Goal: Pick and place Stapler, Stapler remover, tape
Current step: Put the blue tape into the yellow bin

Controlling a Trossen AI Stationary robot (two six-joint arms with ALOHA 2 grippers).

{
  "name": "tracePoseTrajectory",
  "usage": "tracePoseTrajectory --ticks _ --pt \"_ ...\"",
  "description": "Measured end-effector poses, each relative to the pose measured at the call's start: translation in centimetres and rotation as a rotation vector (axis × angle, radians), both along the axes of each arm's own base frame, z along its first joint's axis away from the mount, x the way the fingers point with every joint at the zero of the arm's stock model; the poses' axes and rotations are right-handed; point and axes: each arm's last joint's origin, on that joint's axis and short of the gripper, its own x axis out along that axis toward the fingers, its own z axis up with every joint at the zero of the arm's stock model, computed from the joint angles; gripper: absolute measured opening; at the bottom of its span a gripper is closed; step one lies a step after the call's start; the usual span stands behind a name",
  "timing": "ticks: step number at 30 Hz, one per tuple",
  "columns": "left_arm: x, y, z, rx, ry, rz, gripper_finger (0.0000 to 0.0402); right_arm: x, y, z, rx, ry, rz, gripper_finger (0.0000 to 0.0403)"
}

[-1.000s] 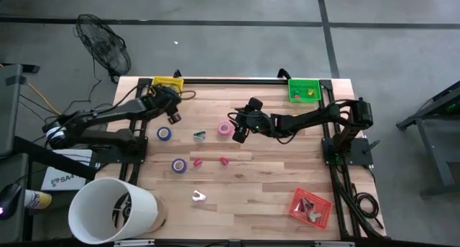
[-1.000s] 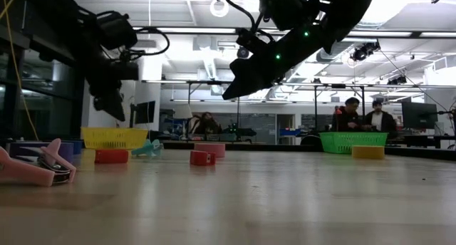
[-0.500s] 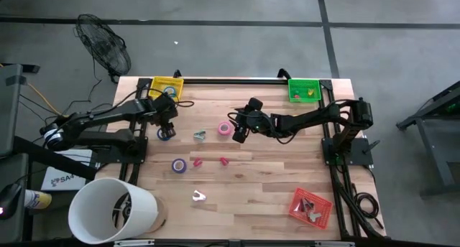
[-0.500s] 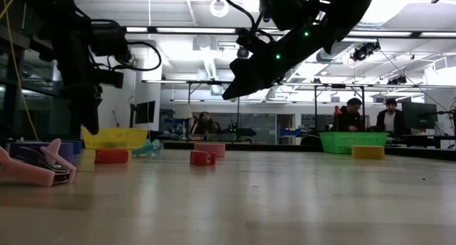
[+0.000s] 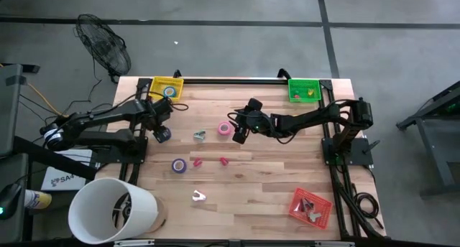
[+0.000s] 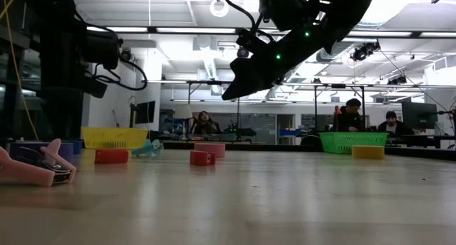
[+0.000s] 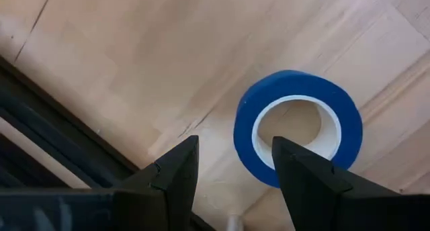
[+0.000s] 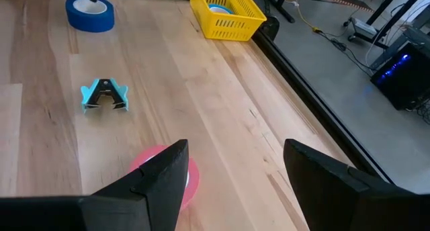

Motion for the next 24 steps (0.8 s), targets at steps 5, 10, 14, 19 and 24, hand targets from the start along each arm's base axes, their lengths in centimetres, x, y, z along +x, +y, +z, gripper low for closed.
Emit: tracePoseTrajectory --ticks 5,10,14,19,24 --pt "0.0 0.1 0.0 0.019 0.001 0.003 0.0184 0.0 0.0 0.0 0.000 0.000 0.000 0.0236" --pt "0.1 0.0 -1.0 0.001 -0.019 0.008 0.0184 0.0 0.0 0.0 0.000 0.000 0.000 0.0236" --pt "-0.2 -0.1 -2.4 -0.006 0.020 0.030 0.0184 0.0 0.0 0.0 0.008 0.002 0.015 0.0236" --pt "0.0 0.0 -2.8 -0.001 0.031 0.028 0.0177 0.0 0.0 0.0 0.008 0.003 0.016 0.0236" --pt "0.1 0.0 -2.8 -0.020 0.014 0.017 0.0118 0.0 0.0 0.0 0.008 0.003 0.015 0.0236"
